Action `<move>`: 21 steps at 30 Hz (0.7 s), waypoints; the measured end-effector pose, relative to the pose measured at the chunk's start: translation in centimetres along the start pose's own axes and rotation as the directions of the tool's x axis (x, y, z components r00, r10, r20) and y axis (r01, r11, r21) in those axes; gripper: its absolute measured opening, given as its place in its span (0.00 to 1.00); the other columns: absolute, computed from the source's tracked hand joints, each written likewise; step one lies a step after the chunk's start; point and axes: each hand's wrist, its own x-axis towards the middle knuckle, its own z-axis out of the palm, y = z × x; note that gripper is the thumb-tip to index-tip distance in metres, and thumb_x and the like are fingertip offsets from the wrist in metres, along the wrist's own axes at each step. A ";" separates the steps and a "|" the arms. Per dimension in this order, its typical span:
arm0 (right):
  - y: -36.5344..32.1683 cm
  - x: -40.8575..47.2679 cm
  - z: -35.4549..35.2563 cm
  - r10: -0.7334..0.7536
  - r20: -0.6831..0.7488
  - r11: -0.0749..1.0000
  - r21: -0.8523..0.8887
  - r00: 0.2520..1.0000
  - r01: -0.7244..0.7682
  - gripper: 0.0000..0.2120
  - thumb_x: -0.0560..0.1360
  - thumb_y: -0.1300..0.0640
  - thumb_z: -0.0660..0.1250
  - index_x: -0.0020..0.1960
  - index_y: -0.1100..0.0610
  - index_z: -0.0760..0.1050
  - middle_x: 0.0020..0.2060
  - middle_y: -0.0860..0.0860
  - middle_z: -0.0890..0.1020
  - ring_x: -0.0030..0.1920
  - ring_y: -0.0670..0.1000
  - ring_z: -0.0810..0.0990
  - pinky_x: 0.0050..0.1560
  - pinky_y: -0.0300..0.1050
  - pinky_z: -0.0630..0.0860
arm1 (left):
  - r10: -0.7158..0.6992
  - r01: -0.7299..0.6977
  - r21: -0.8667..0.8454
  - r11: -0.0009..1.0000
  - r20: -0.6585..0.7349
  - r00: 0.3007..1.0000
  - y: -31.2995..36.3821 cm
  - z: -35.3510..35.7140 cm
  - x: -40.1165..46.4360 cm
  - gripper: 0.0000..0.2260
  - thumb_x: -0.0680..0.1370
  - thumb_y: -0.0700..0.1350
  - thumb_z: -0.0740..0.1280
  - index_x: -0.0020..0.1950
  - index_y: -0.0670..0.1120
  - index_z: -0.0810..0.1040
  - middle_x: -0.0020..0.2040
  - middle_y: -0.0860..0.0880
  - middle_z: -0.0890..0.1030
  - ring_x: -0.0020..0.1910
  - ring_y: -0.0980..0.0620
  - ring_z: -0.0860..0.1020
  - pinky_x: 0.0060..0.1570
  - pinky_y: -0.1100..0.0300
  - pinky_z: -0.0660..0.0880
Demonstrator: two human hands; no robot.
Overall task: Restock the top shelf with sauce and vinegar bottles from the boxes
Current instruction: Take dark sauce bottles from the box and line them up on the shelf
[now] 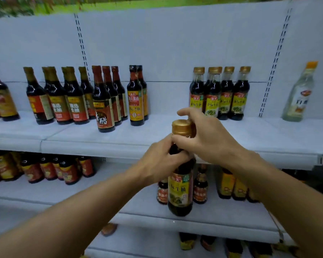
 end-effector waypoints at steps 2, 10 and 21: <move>0.0 0.8 -0.9 0.004 -0.053 1.000 0.029 0.999 -0.002 0.30 0.72 0.47 0.72 0.71 0.50 0.67 0.52 0.47 0.80 0.49 0.48 0.80 0.53 0.49 0.79 | 0.022 -0.022 -0.019 1.000 -0.007 1.000 1.0 -0.4 1.1 0.12 0.75 0.53 0.67 0.58 0.55 0.75 0.52 0.53 0.83 0.54 0.54 0.82 0.57 0.46 0.78; 1.4 4.0 -5.4 0.059 -0.260 0.985 0.171 0.964 -0.014 0.26 0.76 0.45 0.68 0.71 0.50 0.69 0.52 0.45 0.81 0.47 0.42 0.80 0.47 0.37 0.78 | 0.123 -0.120 -0.096 0.988 0.018 0.992 7.3 -1.3 6.6 0.10 0.80 0.47 0.65 0.59 0.59 0.77 0.55 0.55 0.84 0.55 0.58 0.81 0.59 0.54 0.77; 8.5 4.1 -7.6 0.183 -0.133 0.925 0.359 0.974 -0.125 0.20 0.76 0.40 0.62 0.65 0.45 0.72 0.51 0.41 0.82 0.49 0.36 0.80 0.45 0.36 0.76 | 0.140 -0.150 -0.079 0.986 -0.121 0.983 11.6 -0.5 16.2 0.04 0.78 0.49 0.68 0.48 0.49 0.79 0.40 0.53 0.84 0.37 0.60 0.83 0.31 0.67 0.75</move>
